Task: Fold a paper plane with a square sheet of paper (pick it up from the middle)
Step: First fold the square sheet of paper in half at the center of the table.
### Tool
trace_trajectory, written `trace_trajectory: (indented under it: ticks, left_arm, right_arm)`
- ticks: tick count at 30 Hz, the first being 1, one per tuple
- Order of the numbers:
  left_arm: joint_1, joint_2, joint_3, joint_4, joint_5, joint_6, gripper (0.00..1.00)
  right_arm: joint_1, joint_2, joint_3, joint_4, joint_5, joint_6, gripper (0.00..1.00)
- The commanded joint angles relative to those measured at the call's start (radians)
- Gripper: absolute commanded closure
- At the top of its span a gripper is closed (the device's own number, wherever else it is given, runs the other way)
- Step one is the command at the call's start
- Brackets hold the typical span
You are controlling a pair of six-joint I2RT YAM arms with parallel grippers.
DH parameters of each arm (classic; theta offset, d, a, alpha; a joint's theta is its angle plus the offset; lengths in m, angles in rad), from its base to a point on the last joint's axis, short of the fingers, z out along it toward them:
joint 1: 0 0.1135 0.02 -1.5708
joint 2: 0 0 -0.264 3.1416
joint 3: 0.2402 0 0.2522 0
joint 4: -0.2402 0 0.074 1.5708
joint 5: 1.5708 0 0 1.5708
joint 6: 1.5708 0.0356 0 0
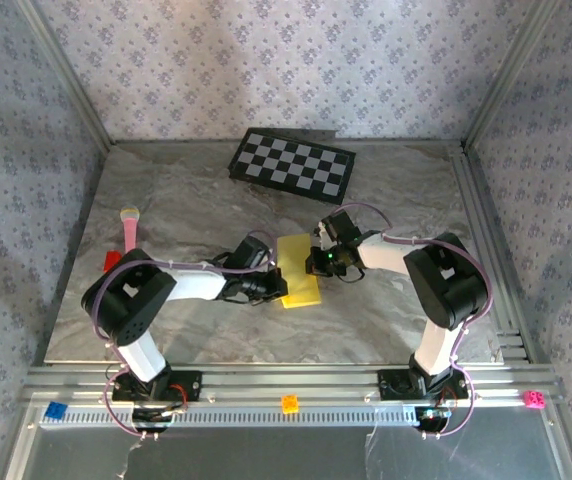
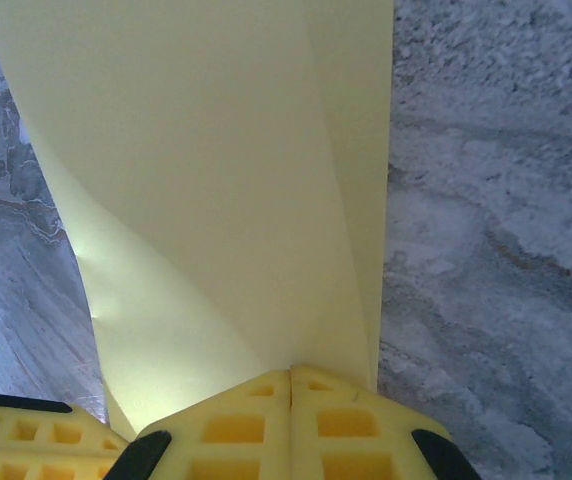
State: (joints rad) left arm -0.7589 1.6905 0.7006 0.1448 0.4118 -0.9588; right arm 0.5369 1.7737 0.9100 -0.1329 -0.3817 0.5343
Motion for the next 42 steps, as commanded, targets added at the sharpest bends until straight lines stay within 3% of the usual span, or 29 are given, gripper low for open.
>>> trace_trajectory:
  ticks: [1,10,17,26,42]
  left_arm:
    - [-0.020,0.006,-0.046,-0.046,-0.037,0.019,0.99]
    - [-0.029,-0.093,0.013,-0.104,-0.055,0.043,0.97]
    - [-0.035,-0.043,0.073,-0.070,-0.008,0.034,0.97]
    - [-0.050,0.009,-0.018,-0.026,-0.006,0.021,0.97]
    - [-0.081,-0.031,-0.041,-0.133,-0.035,0.090,0.97]
  right_arm:
    - [-0.006,0.037,-0.049,-0.120,0.104,0.007,1.00]
    - [-0.006,0.029,-0.043,-0.128,0.106,0.004,1.00]
    - [-0.007,0.031,-0.044,-0.128,0.109,0.007,1.00]
    - [-0.005,0.033,-0.054,-0.119,0.107,0.008,1.00]
    - [-0.006,0.020,-0.071,-0.121,0.119,0.010,1.00]
